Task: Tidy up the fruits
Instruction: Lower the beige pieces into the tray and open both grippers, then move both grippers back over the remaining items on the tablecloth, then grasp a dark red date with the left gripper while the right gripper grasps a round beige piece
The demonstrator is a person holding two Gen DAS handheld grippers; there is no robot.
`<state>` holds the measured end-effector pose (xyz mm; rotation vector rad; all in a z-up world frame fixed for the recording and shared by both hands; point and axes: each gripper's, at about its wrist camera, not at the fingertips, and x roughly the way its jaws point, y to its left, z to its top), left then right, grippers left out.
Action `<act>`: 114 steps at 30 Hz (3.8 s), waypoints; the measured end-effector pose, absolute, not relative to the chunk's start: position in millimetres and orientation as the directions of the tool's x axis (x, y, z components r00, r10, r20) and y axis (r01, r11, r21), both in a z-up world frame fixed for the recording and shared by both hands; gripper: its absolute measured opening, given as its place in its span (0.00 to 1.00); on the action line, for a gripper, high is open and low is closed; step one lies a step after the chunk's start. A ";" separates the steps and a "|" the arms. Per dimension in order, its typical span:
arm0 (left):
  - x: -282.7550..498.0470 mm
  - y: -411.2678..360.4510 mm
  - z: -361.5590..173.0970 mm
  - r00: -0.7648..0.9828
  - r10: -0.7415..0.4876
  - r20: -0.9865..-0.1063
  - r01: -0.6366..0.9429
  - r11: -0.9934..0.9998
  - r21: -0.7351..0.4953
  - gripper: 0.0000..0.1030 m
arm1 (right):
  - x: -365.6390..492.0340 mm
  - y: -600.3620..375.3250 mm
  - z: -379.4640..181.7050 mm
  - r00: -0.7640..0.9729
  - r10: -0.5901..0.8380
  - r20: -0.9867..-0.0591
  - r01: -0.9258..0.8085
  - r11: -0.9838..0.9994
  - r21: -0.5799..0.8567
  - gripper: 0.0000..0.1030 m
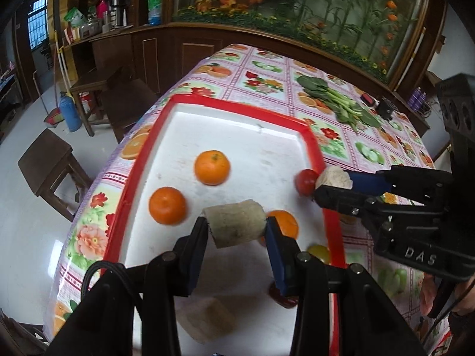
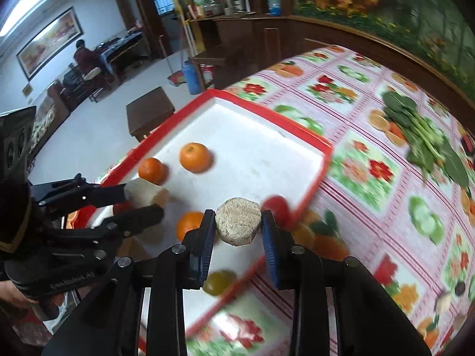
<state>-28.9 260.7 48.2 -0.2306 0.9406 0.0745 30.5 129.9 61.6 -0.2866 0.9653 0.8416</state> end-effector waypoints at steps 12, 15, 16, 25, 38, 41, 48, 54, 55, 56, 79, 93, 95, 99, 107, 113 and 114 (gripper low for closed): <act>-9.0 273.1 29.8 0.561 -0.047 -0.826 -0.160 0.973 -0.164 0.41 | 51.1 168.3 40.7 0.259 0.474 -0.842 -0.765 0.632 0.121 0.29; -6.1 276.1 26.1 0.554 -0.052 -0.831 -0.159 0.973 -0.167 0.41 | 54.3 173.8 32.2 0.253 0.457 -0.853 -0.771 0.628 0.107 0.29; -5.4 276.7 25.4 0.554 -0.058 -0.830 -0.156 0.973 -0.172 0.41 | 55.0 175.1 30.1 0.252 0.453 -0.856 -0.771 0.628 0.106 0.29; -1.5 275.4 23.9 0.547 -0.059 -0.835 -0.150 0.974 -0.168 0.41 | 57.1 178.4 20.3 0.261 0.415 -0.871 -0.772 0.632 0.070 0.29; -6.8 274.6 32.1 0.542 -0.052 -0.839 -0.168 0.971 -0.169 0.51 | 50.2 171.2 31.8 0.290 0.405 -0.867 -0.768 0.639 0.041 0.33; -12.6 273.8 37.1 0.553 -0.044 -0.832 -0.176 0.970 -0.168 0.54 | 45.5 168.1 37.6 0.293 0.412 -0.863 -0.768 0.639 0.044 0.33; -29.5 270.2 46.5 0.570 -0.036 -0.821 -0.196 0.964 -0.179 0.55 | 27.2 158.4 55.9 0.306 0.425 -0.852 -0.774 0.633 0.038 0.36; -45.4 259.8 53.5 0.588 -0.028 -0.809 -0.204 0.962 -0.182 0.60 | 8.8 139.5 69.8 0.330 0.436 -0.837 -0.769 0.639 0.030 0.38; -47.5 256.0 55.0 0.590 -0.025 -0.807 -0.202 0.963 -0.178 0.60 | 6.3 136.3 71.3 0.337 0.433 -0.836 -0.767 0.641 0.023 0.39; -49.2 252.9 56.5 0.592 -0.022 -0.806 -0.200 0.964 -0.173 0.60 | 3.9 131.3 73.0 0.346 0.429 -0.834 -0.763 0.646 0.015 0.42; -44.0 109.7 70.9 0.617 -0.065 -0.784 -0.047 0.992 -0.120 0.72 | -26.5 -72.6 60.8 0.430 0.331 -0.840 -0.559 0.828 0.040 0.68; -4.8 0.1 41.3 0.517 -0.188 -0.835 0.142 0.981 -0.133 0.73 | -25.6 -219.9 51.5 0.489 0.207 -0.848 -0.305 0.951 0.056 0.68; 2.4 -16.9 37.5 0.502 -0.206 -0.840 0.182 0.975 -0.130 0.73 | -25.3 -234.8 50.1 0.489 0.204 -0.848 -0.276 0.959 0.072 0.68; 17.5 -47.9 30.7 0.479 -0.233 -0.846 0.266 0.957 -0.113 0.73 | -24.1 -253.0 48.7 0.494 0.198 -0.847 -0.243 0.966 0.085 0.68; 45.1 -66.4 17.3 0.454 -0.273 -0.848 0.281 0.947 -0.154 0.52 | -16.9 -275.1 47.2 0.501 0.208 -0.840 -0.212 0.971 0.114 0.68; 46.0 -73.3 16.1 0.477 -0.258 -0.840 0.296 0.947 -0.123 0.38 | -6.6 -275.9 44.9 0.499 0.226 -0.837 -0.216 0.967 0.133 0.69; 45.6 -72.8 15.9 0.481 -0.256 -0.838 0.299 0.947 -0.118 0.32 | -4.3 -274.4 44.3 0.497 0.230 -0.837 -0.219 0.966 0.136 0.69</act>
